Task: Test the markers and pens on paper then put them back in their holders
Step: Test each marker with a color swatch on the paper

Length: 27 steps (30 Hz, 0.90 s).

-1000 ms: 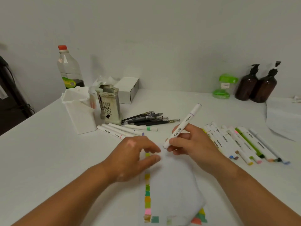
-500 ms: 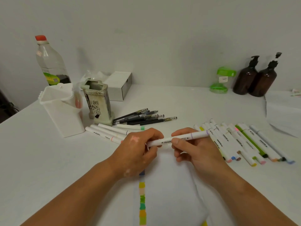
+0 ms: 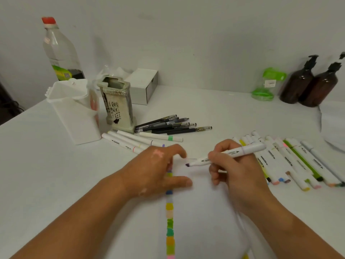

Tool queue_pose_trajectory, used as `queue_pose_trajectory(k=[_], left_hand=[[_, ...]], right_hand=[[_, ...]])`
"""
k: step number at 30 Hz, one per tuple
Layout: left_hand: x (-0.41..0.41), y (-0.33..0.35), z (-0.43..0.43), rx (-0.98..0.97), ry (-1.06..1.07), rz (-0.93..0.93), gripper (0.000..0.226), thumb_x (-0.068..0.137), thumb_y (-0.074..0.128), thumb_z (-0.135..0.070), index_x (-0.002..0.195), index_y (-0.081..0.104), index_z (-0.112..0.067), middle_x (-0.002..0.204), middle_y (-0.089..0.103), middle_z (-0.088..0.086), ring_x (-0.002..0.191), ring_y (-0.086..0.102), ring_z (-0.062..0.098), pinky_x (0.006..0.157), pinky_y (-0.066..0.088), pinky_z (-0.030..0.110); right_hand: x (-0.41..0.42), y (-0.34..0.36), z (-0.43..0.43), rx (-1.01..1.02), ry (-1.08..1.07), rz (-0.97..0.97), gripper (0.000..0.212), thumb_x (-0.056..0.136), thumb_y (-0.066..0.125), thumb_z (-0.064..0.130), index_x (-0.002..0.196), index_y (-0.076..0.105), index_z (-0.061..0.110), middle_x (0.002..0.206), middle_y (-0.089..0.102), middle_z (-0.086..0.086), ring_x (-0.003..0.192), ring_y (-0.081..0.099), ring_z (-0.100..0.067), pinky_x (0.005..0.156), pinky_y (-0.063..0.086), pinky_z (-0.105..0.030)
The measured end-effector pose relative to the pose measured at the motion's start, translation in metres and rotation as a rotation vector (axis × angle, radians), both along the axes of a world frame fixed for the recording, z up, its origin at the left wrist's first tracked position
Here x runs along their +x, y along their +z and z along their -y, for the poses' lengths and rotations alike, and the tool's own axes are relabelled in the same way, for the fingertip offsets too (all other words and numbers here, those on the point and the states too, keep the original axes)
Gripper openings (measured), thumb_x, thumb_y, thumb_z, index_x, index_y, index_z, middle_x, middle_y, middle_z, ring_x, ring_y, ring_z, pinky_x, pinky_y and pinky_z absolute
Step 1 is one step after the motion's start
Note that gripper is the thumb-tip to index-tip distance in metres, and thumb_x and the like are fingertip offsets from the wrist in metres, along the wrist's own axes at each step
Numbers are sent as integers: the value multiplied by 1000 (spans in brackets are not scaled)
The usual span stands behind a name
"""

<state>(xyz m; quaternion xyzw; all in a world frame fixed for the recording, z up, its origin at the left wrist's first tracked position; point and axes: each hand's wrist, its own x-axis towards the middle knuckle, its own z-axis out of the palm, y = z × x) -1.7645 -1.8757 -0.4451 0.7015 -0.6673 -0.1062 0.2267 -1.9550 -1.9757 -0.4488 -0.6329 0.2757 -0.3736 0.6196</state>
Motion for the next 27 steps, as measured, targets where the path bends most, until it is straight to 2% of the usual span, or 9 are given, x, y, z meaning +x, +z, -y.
queue_pose_trajectory(k=[3, 6, 8, 11, 13, 17, 20, 22, 27], left_hand=[[12, 1, -4, 110, 80, 37, 61, 64, 75, -72, 114, 62, -39, 75, 54, -14, 67, 52, 3, 58, 37, 14], [4, 0, -2, 161, 53, 43, 65, 63, 75, -73, 115, 63, -37, 77, 57, -14, 69, 54, 5, 59, 39, 17], [-2, -2, -1, 176, 31, 53, 68, 60, 75, -76, 115, 61, -38, 76, 55, -15, 70, 53, 4, 59, 39, 18], [-5, -4, -1, 187, 21, 38, 74, 55, 73, -80, 115, 57, -40, 74, 54, -15, 69, 52, 5, 60, 40, 22], [-2, -4, -1, 175, 34, 23, 73, 55, 73, -81, 113, 59, -39, 71, 56, -13, 66, 52, 3, 58, 38, 20], [2, -5, -1, 167, 38, 31, 67, 59, 75, -77, 112, 63, -37, 70, 56, -15, 64, 51, -3, 53, 32, 13], [2, -5, 0, 172, 39, 25, 67, 58, 76, -76, 111, 64, -37, 71, 57, -15, 66, 52, -1, 54, 34, 14], [1, -5, 1, 177, 35, 19, 66, 58, 76, -76, 110, 64, -37, 71, 57, -14, 64, 52, 0, 53, 33, 14], [1, -4, 0, 191, 35, -5, 64, 59, 78, -73, 111, 63, -38, 70, 56, -14, 63, 52, 1, 54, 33, 13]], right_hand=[[-4, 4, 2, 54, -30, 21, 5, 74, 64, 20, 71, 68, 19, 53, 56, -8, 49, 54, -21, 42, 46, -29], [0, 6, 0, 31, 23, -44, 14, 75, 63, 20, 79, 76, 16, 59, 64, -10, 53, 62, -22, 48, 52, -29], [5, 6, -2, -54, 55, -122, 5, 78, 70, 16, 79, 75, 18, 60, 66, -8, 55, 64, -20, 52, 54, -29], [13, 0, -2, -152, 19, -236, 13, 82, 73, 11, 77, 71, 23, 54, 63, -3, 48, 59, -12, 49, 49, -20], [15, -5, -4, -128, -12, -286, 16, 85, 70, 6, 80, 70, 22, 53, 62, -2, 46, 58, -11, 46, 46, -17], [15, -9, -7, -74, 0, -326, 19, 87, 66, 2, 82, 71, 20, 61, 68, -9, 50, 62, -17, 48, 51, -26], [16, -10, -8, -175, -14, -397, 19, 83, 74, 12, 77, 69, 29, 54, 66, -1, 45, 59, -9, 46, 46, -17], [17, -11, -9, -239, -44, -440, 17, 81, 77, 16, 75, 70, 30, 54, 65, 9, 46, 57, -3, 44, 41, -11], [17, -12, -10, -310, -67, -483, 14, 80, 78, 18, 76, 71, 29, 64, 67, 18, 59, 60, 2, 47, 42, -9]])
